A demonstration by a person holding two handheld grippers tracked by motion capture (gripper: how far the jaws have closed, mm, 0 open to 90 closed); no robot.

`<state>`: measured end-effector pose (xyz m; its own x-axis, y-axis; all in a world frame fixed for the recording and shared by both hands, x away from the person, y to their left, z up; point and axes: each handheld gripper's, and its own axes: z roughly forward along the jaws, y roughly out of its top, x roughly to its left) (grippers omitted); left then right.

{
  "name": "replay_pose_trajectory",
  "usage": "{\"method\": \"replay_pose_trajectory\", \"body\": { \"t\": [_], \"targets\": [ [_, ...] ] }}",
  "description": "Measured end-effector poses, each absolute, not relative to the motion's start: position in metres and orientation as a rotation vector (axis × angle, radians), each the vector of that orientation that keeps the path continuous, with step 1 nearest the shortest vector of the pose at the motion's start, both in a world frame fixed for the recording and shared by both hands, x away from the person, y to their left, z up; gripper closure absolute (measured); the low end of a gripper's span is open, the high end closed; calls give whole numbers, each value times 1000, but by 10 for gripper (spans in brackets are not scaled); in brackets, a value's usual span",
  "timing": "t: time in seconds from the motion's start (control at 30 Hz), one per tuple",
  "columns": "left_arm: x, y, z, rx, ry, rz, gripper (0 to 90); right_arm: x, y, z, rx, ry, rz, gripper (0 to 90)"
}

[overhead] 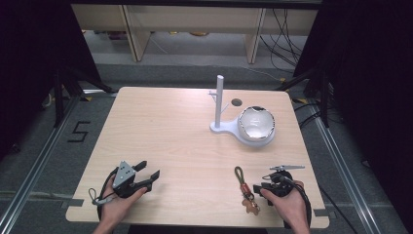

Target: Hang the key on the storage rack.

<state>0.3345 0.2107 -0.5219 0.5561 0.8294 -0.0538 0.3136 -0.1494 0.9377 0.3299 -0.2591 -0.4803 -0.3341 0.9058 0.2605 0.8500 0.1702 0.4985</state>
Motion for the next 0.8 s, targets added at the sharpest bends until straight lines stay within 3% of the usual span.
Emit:
{"method": "replay_pose_trajectory", "body": {
  "t": [0.8],
  "targets": [
    [335, 209, -522, 1724, 970, 605, 351, 351, -219, -460, 1730, 2537, 539, 612]
  ]
}}
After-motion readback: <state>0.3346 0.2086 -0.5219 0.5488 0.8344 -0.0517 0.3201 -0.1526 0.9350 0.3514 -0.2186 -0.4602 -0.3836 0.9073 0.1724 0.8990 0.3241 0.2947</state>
